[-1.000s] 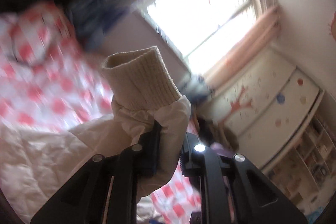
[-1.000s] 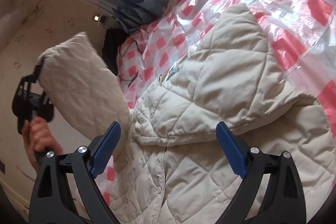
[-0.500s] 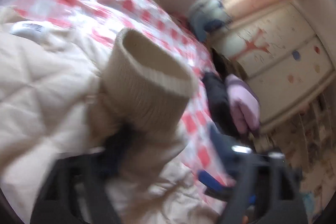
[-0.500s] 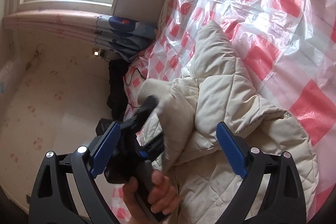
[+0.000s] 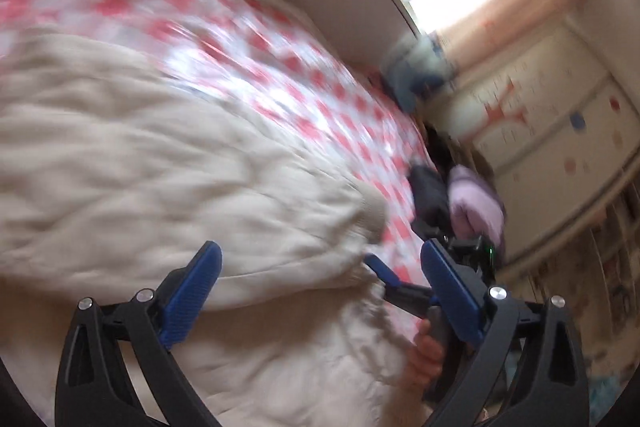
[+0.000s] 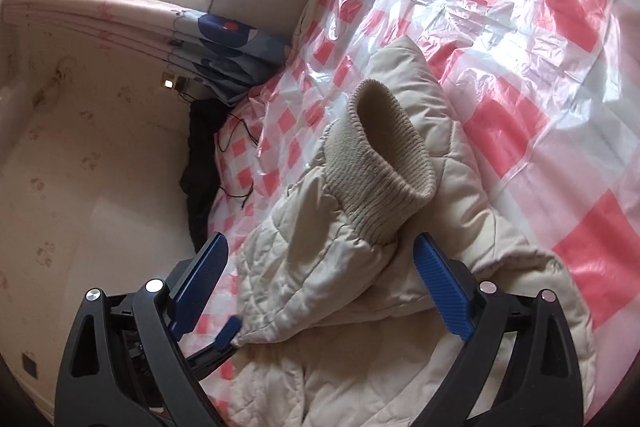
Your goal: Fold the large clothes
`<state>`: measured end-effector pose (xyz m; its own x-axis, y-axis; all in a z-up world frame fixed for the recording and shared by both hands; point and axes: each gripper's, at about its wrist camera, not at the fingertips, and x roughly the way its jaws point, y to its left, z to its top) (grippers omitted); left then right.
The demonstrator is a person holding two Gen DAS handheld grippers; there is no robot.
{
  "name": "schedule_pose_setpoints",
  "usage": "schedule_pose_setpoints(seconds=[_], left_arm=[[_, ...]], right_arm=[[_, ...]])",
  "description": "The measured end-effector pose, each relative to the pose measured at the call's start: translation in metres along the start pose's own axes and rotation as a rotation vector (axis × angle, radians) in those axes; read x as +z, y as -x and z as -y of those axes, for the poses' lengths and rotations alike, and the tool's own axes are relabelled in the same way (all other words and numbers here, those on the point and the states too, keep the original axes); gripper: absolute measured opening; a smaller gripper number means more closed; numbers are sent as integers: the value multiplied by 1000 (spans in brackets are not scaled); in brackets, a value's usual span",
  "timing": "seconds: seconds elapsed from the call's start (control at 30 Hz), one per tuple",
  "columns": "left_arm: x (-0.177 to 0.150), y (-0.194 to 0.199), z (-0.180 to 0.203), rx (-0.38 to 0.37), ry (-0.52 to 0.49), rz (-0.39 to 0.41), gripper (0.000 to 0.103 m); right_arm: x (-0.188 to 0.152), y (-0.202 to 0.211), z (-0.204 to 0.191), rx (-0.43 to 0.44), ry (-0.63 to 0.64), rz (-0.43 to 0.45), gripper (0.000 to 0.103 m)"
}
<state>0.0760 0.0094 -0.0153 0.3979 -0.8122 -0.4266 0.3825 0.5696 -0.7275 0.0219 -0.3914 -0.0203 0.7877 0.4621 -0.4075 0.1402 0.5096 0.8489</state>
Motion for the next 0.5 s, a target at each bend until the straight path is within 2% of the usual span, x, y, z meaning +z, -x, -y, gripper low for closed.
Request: schedule_pose_setpoints(seconds=[0.07, 0.1, 0.13, 0.2, 0.27, 0.3, 0.37, 0.43, 0.5], left_arm=[[6, 28, -19, 42, 34, 87, 95], [13, 36, -25, 72, 35, 103, 95], [20, 45, -26, 106, 18, 128, 95], [27, 66, -30, 178, -31, 231, 95], [27, 76, -45, 245, -9, 298, 96], [29, 78, -56, 249, 28, 300, 96], [29, 75, -79, 250, 111, 275, 96], [27, 68, -94, 270, 161, 255, 95], [27, 67, -93, 272, 157, 264, 96]], right_arm=[[0, -7, 2, -20, 23, -3, 90], [-1, -9, 2, -25, 42, 4, 90], [-1, -13, 0, -31, 69, 18, 90], [0, -20, -7, -49, 148, 39, 90], [1, -31, -13, -87, 212, 34, 84], [3, -38, -13, -106, 228, 24, 80], [9, -50, -7, -99, 204, -6, 32], [14, -52, -7, -90, 205, -1, 22], [11, -44, -22, -95, 280, 44, 20]])
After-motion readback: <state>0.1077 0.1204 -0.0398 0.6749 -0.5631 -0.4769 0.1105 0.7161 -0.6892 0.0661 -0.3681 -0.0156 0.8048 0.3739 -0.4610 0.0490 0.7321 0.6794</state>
